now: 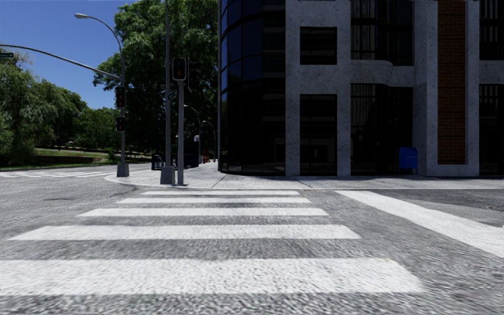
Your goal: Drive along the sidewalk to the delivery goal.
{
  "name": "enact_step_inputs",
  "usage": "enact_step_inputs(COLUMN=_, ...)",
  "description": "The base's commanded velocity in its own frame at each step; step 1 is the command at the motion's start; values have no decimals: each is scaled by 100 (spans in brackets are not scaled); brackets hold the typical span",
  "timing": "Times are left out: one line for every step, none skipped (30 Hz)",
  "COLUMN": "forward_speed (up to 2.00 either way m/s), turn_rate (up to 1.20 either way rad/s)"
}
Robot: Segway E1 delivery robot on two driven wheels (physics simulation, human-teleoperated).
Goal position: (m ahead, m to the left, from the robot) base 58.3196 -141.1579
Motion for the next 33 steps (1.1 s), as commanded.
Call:
enact_step_inputs(forward_speed=200, turn_rate=0)
enact_step_inputs(forward_speed=200, turn_rate=0)
enact_step_inputs(forward_speed=200, turn_rate=0)
enact_step_inputs(forward_speed=200, turn_rate=0)
enact_step_inputs(forward_speed=200, turn_rate=0)
enact_step_inputs(forward_speed=200, turn_rate=0)
enact_step_inputs(forward_speed=200, turn_rate=0)
enact_step_inputs(forward_speed=200, turn_rate=0)
enact_step_inputs(forward_speed=200, turn_rate=0)
enact_step_inputs(forward_speed=200, turn_rate=2)
enact_step_inputs(forward_speed=200, turn_rate=23)
enact_step_inputs(forward_speed=200, turn_rate=23)
enact_step_inputs(forward_speed=200, turn_rate=34)
enact_step_inputs(forward_speed=200, turn_rate=37)
enact_step_inputs(forward_speed=200, turn_rate=34)
enact_step_inputs(forward_speed=200, turn_rate=11)
enact_step_inputs(forward_speed=200, turn_rate=0)
enact_step_inputs(forward_speed=200, turn_rate=0)
enact_step_inputs(forward_speed=200, turn_rate=0)
enact_step_inputs(forward_speed=200, turn_rate=0)
enact_step_inputs(forward_speed=200, turn_rate=0)
enact_step_inputs(forward_speed=200, turn_rate=0)
enact_step_inputs(forward_speed=200, turn_rate=0)
enact_step_inputs(forward_speed=200, turn_rate=0)
enact_step_inputs(forward_speed=200, turn_rate=0)
enact_step_inputs(forward_speed=200, turn_rate=0)
enact_step_inputs(forward_speed=200, turn_rate=0)
enact_step_inputs(forward_speed=200, turn_rate=0)
enact_step_inputs(forward_speed=200, turn_rate=0)
enact_step_inputs(forward_speed=200, turn_rate=0)
enact_step_inputs(forward_speed=200, turn_rate=0)
enact_step_inputs(forward_speed=200, turn_rate=0)
enact_step_inputs(forward_speed=200, turn_rate=0)
